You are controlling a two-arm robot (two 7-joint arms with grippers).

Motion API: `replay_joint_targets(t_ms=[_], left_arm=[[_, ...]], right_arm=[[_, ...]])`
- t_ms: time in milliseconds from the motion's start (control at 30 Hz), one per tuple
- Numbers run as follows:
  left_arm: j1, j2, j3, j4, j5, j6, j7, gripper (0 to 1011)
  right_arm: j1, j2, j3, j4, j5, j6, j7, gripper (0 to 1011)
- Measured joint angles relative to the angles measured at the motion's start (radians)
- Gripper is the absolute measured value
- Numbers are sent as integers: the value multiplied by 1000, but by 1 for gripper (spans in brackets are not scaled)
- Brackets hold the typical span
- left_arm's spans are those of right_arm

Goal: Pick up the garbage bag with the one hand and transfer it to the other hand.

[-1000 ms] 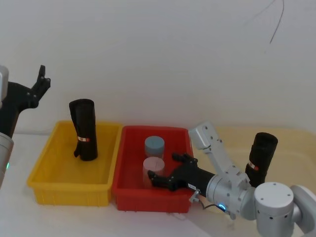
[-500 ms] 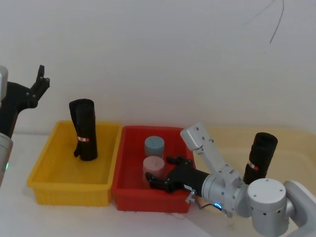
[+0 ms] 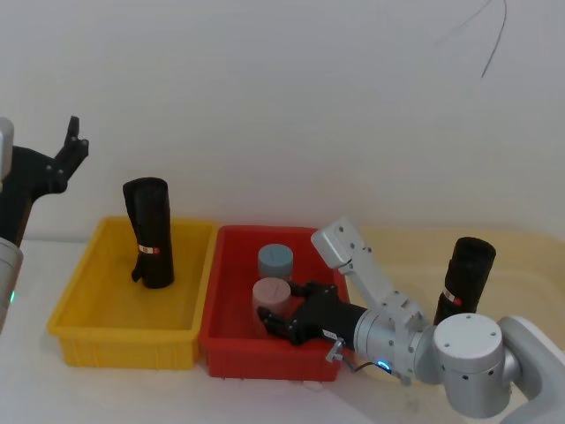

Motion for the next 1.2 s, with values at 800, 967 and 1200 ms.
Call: replay_joint_targets(t_ms=[800,967,1200], left_arm=[[0,0,0,0,0,0,0,1001],[0,0,0,0,0,0,0,1001],[0,0,0,0,0,0,0,1001]], right_arm=[[-12,13,62,-89,25,25,-38,653],[-18,21,98,-114,45,26,-62,654],[-27,38,149,-138,65,27,-99,653]])
